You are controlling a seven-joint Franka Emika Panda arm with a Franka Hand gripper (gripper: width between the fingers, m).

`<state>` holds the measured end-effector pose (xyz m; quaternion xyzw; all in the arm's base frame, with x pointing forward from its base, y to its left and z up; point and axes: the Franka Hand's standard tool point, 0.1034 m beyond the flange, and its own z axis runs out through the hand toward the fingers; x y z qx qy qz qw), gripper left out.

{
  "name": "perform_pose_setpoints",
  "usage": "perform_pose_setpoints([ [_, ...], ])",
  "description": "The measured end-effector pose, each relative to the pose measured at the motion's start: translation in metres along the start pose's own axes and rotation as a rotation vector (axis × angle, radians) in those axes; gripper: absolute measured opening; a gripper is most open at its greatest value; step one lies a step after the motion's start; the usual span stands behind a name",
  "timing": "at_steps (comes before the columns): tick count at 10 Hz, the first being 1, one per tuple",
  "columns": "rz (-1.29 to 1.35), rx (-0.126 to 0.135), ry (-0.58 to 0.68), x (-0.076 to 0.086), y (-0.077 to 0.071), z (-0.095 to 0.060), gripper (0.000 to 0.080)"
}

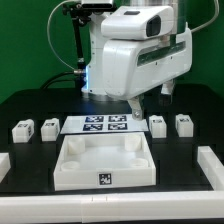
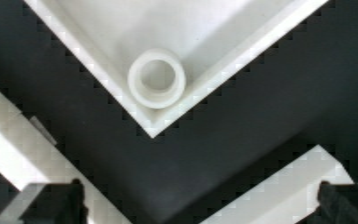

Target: Assemble one leg

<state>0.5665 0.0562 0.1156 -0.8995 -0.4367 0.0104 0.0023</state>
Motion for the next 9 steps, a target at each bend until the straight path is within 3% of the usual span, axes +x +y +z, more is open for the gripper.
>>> perform_pose_setpoints([
  [9,-0.021,0.002,-0.001,-0.0003,-0.0004,0.0012,0.0650],
])
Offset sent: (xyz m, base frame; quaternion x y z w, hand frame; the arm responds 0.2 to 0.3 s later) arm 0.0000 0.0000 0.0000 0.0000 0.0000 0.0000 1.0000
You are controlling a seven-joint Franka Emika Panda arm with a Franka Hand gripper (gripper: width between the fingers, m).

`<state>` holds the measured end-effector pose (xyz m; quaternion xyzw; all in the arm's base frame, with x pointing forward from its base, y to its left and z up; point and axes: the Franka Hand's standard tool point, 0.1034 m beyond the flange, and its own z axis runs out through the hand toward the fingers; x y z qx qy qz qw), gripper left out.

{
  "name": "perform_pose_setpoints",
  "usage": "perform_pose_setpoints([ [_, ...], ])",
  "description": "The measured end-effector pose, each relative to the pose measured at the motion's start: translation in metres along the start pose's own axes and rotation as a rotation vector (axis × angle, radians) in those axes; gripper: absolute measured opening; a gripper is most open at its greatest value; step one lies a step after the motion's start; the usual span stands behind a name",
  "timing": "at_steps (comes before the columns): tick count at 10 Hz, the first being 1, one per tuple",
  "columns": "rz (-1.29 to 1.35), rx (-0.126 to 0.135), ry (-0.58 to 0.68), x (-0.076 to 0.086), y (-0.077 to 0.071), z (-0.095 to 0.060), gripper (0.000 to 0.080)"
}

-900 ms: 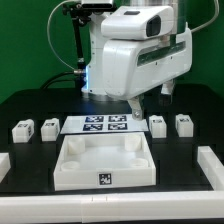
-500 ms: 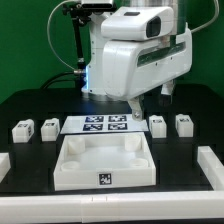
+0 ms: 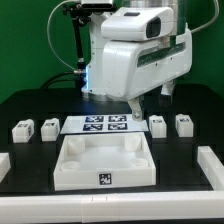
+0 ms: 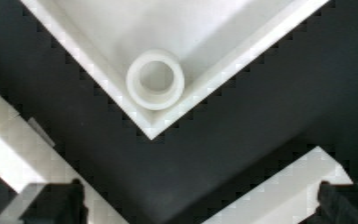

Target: Assemble one leg

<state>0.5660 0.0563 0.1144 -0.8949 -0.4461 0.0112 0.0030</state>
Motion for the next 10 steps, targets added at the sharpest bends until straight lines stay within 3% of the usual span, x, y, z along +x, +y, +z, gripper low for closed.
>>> perform_pose_setpoints([
  [1,-0.047,-0.004,0.002,-0.003,-0.001,0.001,0.0650],
  [3,-0.345,-0.005,0.001,-0.054,-0.028,0.016,0.0650],
  [5,-0.590,-0.016,0.015,-0.103,-0.044,0.041,0.0650],
  [6,-0.735,0.003,0.013,-0.127,-0.045,0.056,0.0650],
  [8,-0.762,0.022,0.024,-0.150,-0.043,0.084,0.0650],
  [10,-0.748,0.032,0.034,-0.155,-0.046,0.105,0.0650],
])
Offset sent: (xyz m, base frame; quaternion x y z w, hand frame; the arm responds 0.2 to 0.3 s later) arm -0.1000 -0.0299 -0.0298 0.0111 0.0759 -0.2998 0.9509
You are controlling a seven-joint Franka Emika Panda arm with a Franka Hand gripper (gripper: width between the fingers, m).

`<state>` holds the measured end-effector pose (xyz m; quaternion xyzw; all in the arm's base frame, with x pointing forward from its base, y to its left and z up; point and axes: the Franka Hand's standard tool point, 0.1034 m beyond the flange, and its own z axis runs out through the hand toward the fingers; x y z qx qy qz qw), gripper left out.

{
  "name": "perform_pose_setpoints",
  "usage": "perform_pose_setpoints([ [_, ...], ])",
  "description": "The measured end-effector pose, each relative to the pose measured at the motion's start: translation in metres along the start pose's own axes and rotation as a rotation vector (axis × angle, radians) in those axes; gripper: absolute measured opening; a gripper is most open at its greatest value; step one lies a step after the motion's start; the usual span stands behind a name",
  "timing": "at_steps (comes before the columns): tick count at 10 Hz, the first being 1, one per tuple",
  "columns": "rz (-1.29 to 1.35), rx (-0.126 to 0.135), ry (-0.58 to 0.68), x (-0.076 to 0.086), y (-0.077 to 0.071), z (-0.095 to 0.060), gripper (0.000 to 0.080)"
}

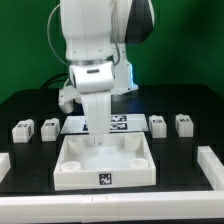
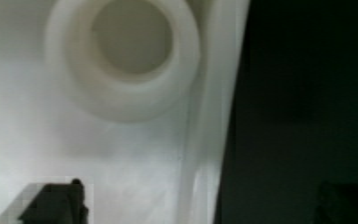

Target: Assemble one leg

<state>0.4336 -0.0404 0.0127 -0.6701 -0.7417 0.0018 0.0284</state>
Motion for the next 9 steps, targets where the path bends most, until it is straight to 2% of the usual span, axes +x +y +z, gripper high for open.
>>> perform_pose_setpoints([
  [3,0.005,0.000,0.001,-0.0026,0.0019,0.0018,0.0613],
  [4,0.006,0.000,0.001,-0.0026,0.0017,0.0019,0.0409],
  [5,0.006,0.001,0.001,-0.0027,0.0016,0.0021,0.0409],
  [6,0.006,0.001,0.001,-0.0026,0.0014,0.0022,0.0202],
  [7,0.007,0.000,0.001,-0.0030,0.0017,0.0021,0.0059],
  [9,0.007,-0.006,0.000,-0.0033,0.0029,0.0017,0.0059],
])
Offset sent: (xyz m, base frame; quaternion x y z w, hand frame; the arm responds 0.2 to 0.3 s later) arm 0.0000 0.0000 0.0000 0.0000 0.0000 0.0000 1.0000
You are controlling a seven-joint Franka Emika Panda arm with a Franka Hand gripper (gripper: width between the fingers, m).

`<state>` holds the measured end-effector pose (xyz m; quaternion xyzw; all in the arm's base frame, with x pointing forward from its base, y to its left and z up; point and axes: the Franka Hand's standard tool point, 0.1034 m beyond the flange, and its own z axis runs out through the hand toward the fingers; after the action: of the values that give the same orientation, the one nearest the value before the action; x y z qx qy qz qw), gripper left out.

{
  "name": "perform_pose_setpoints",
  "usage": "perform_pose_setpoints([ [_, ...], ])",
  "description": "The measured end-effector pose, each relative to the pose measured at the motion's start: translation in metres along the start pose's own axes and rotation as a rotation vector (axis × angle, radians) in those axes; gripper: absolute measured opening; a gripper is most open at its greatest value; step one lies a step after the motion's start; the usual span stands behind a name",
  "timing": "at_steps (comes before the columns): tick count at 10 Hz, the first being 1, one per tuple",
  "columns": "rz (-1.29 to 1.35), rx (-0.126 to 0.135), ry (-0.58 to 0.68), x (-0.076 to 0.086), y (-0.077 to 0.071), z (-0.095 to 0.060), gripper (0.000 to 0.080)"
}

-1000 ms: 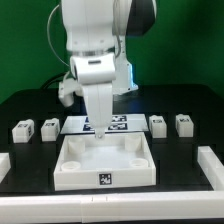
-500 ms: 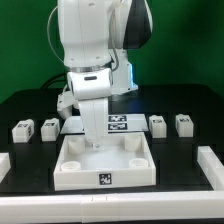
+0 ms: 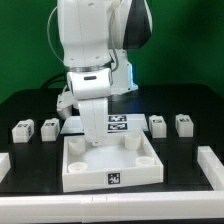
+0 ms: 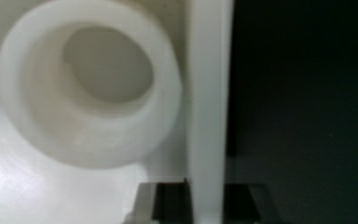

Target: Assemble one leg

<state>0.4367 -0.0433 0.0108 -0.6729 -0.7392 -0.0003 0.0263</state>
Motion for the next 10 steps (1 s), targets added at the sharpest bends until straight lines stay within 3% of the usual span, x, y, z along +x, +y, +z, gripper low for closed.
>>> perform_pose_setpoints([
  [4,0.029,-0.001,0.001,0.005,0.001,0.000,0.0059],
  [6,0.084,-0.006,0.013,0.056,0.016,0.001,0.0060],
  [7,0.094,-0.012,0.021,0.072,0.028,0.002,0.0060],
  [9,0.111,-0.034,0.038,0.089,0.049,0.001,0.0060],
  [10,0.149,-0.031,0.038,0.089,0.054,0.001,0.0060],
])
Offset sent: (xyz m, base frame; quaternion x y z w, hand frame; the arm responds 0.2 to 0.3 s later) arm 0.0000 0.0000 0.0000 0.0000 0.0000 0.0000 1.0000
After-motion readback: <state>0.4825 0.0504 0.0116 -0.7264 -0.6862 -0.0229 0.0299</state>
